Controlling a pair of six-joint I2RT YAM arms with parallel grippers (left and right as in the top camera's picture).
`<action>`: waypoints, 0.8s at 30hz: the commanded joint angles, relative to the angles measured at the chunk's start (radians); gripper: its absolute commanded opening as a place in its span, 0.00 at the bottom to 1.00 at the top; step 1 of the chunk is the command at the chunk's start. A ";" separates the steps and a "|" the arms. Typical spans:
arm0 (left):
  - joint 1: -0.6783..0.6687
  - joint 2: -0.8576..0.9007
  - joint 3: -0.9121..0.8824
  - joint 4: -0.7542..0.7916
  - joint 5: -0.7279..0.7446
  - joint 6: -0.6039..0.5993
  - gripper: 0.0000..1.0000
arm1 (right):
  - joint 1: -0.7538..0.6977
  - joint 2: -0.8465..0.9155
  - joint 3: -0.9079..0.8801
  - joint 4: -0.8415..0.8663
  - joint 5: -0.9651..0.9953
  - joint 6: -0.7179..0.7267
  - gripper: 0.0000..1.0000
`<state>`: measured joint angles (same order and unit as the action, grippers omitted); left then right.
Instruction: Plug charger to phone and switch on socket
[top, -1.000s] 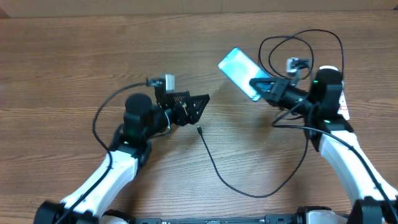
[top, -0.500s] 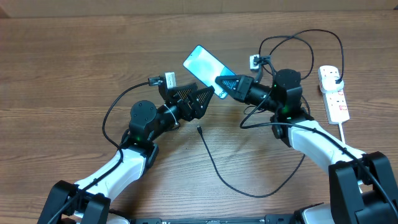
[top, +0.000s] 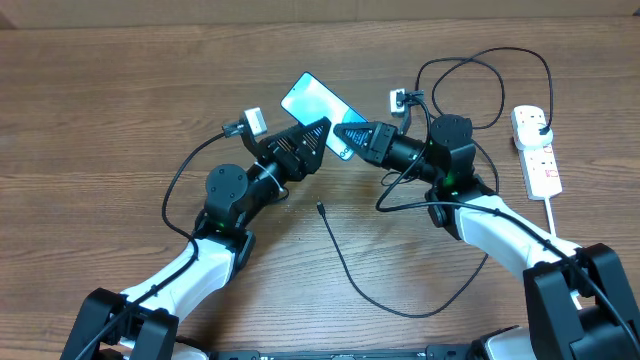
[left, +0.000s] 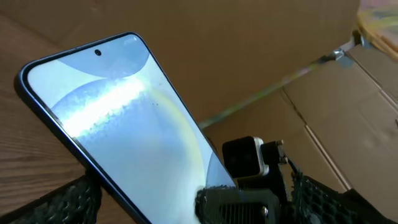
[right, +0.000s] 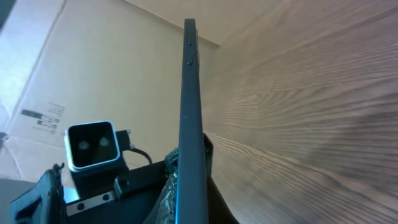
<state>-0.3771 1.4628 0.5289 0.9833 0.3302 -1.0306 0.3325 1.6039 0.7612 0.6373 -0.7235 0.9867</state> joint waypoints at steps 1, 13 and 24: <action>0.008 0.008 0.003 0.025 -0.016 -0.037 1.00 | 0.029 -0.003 0.024 0.040 0.006 0.039 0.04; 0.010 0.043 0.005 0.099 0.036 -0.104 0.85 | 0.041 0.039 0.024 0.055 0.027 0.065 0.04; 0.013 0.054 0.005 0.175 0.020 -0.187 0.59 | 0.042 0.040 0.024 0.088 0.028 0.079 0.04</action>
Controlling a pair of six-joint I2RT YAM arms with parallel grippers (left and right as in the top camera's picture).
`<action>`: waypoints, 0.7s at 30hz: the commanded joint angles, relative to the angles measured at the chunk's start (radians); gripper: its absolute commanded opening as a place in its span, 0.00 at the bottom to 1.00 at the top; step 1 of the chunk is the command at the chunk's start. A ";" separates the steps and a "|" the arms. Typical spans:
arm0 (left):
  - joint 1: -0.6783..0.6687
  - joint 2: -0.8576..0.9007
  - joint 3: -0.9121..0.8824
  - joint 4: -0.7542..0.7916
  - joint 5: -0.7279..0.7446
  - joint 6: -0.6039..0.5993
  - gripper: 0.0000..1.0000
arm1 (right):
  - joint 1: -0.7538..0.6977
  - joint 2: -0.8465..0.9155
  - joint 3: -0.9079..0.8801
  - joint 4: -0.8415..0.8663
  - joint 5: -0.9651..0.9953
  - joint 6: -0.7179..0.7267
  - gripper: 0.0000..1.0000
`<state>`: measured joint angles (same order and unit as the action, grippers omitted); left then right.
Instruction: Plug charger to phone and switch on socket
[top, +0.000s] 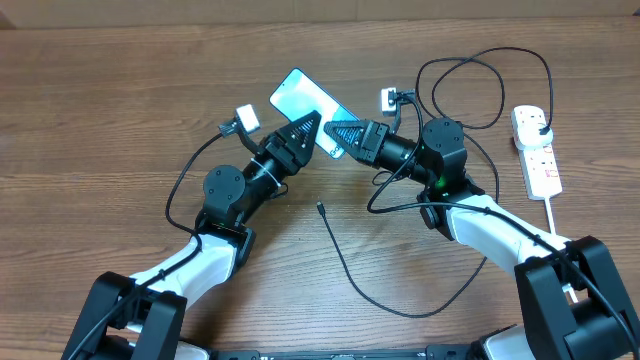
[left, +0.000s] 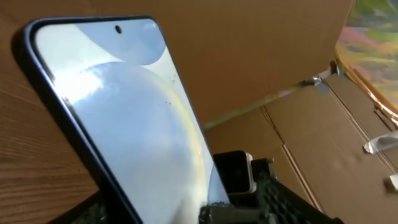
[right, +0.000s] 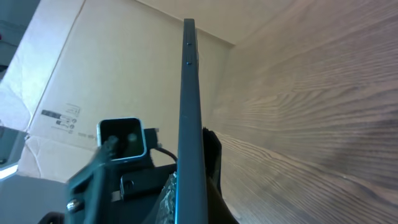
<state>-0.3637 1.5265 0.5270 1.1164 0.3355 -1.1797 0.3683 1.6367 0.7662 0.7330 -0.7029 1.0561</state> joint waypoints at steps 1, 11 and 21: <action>0.000 -0.010 0.007 0.043 0.012 -0.043 0.55 | 0.006 0.008 0.019 -0.007 0.010 0.016 0.04; 0.000 -0.010 0.007 0.040 0.007 -0.067 0.54 | 0.017 0.008 0.019 -0.002 -0.037 0.055 0.04; 0.018 -0.010 0.007 0.040 0.050 -0.078 0.48 | 0.018 0.008 0.019 -0.005 -0.103 0.053 0.04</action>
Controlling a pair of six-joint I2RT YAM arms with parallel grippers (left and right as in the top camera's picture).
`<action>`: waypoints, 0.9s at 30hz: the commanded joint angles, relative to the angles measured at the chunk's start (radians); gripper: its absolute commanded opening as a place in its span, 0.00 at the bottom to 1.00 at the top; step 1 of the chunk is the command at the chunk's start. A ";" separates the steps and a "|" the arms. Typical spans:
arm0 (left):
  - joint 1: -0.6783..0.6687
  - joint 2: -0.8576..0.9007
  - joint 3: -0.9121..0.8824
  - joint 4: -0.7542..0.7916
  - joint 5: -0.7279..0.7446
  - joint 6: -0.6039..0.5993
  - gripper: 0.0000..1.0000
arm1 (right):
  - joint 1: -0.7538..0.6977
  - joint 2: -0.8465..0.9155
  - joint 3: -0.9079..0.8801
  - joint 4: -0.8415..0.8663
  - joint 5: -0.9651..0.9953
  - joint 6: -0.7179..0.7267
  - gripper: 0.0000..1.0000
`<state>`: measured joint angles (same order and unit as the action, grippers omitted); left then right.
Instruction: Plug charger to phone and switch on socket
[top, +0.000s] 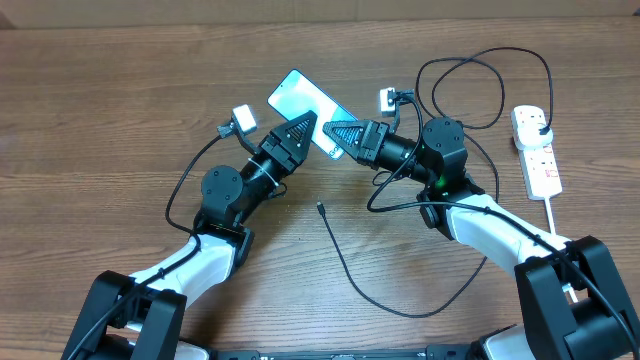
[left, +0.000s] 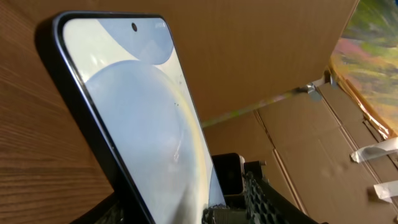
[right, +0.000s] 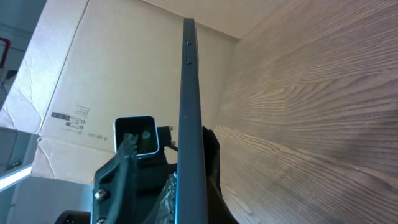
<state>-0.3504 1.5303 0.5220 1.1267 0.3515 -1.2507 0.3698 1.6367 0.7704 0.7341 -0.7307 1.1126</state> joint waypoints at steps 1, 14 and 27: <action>0.004 -0.013 0.012 0.030 0.034 -0.007 0.45 | 0.016 0.008 0.015 -0.006 -0.076 -0.009 0.04; 0.031 -0.013 0.012 0.015 0.068 -0.029 0.05 | -0.018 -0.002 0.015 0.008 -0.172 -0.138 0.92; 0.240 -0.013 0.012 -0.270 0.378 -0.071 0.04 | -0.240 -0.259 0.015 -0.328 -0.261 -0.431 1.00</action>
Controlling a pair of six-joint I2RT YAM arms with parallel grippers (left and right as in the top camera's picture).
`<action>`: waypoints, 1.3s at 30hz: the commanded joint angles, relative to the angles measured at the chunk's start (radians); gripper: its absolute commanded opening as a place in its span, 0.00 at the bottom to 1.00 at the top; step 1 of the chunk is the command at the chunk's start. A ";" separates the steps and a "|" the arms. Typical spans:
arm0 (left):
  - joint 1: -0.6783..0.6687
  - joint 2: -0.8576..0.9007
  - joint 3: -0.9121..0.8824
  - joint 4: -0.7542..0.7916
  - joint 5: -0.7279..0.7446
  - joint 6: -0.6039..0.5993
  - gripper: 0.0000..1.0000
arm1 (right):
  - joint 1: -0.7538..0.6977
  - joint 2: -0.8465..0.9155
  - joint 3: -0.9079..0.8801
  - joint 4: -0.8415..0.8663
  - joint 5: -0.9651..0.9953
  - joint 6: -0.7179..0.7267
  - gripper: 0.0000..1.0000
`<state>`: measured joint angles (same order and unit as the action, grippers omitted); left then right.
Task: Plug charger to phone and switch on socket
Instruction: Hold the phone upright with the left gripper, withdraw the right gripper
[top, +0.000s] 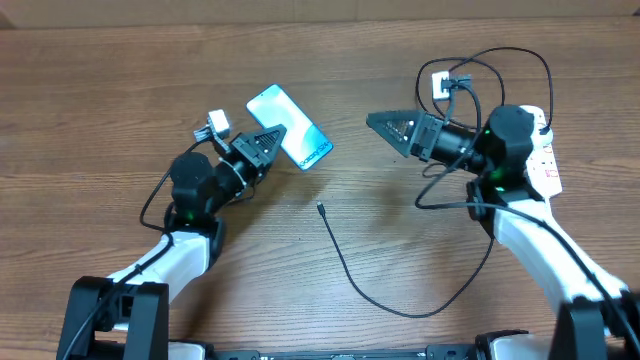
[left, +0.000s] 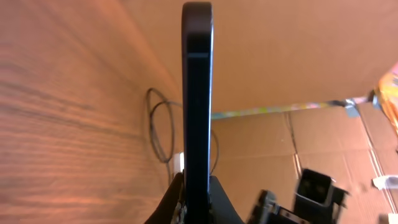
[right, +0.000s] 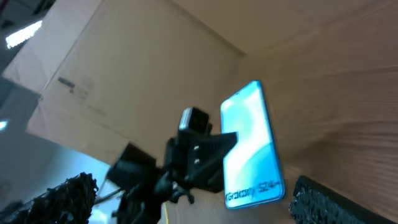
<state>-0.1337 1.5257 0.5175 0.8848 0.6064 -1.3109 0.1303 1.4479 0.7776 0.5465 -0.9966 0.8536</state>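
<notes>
The phone (top: 290, 126), its blue screen facing up, is lifted off the wooden table (top: 100, 90) at centre left, and my left gripper (top: 270, 140) is shut on its lower left edge. In the left wrist view the phone (left: 197, 93) stands edge-on between the fingers (left: 217, 199). My right gripper (top: 385, 127) hangs open and empty, well to the right of the phone. The right wrist view shows the phone (right: 252, 146) ahead. The black charger cable's plug end (top: 319, 208) lies on the table between the arms. The white socket strip (top: 545, 172) lies at the far right.
The black cable (top: 360, 285) curves across the near middle of the table and loops (top: 495, 60) at the back right near the socket strip. Cardboard panels (left: 280, 56) stand behind the table.
The phone has passed from my right gripper to my left. The left gripper is now shut on it and farther left. The right gripper has opened and moved back to the right.
My right gripper was shut on the phone's edge, lifted at the table's centre, with my left gripper open around its other side. Both then stood slightly farther up and left, still so. Now the left holds the phone alone and the right is apart, open.
</notes>
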 joint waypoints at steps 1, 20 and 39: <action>0.030 -0.009 0.018 -0.047 0.147 -0.004 0.04 | 0.000 -0.089 0.008 -0.211 0.029 -0.215 0.99; 0.185 0.009 0.166 -0.309 0.512 0.169 0.05 | 0.000 -0.380 0.009 -0.948 0.351 -0.601 1.00; 0.186 0.226 0.241 -0.278 0.677 0.235 0.05 | 0.434 -0.423 0.009 -1.106 0.912 -0.706 1.00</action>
<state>0.0525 1.7550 0.7300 0.5854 1.2400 -1.1133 0.5140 1.0172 0.7834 -0.5629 -0.2325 0.1593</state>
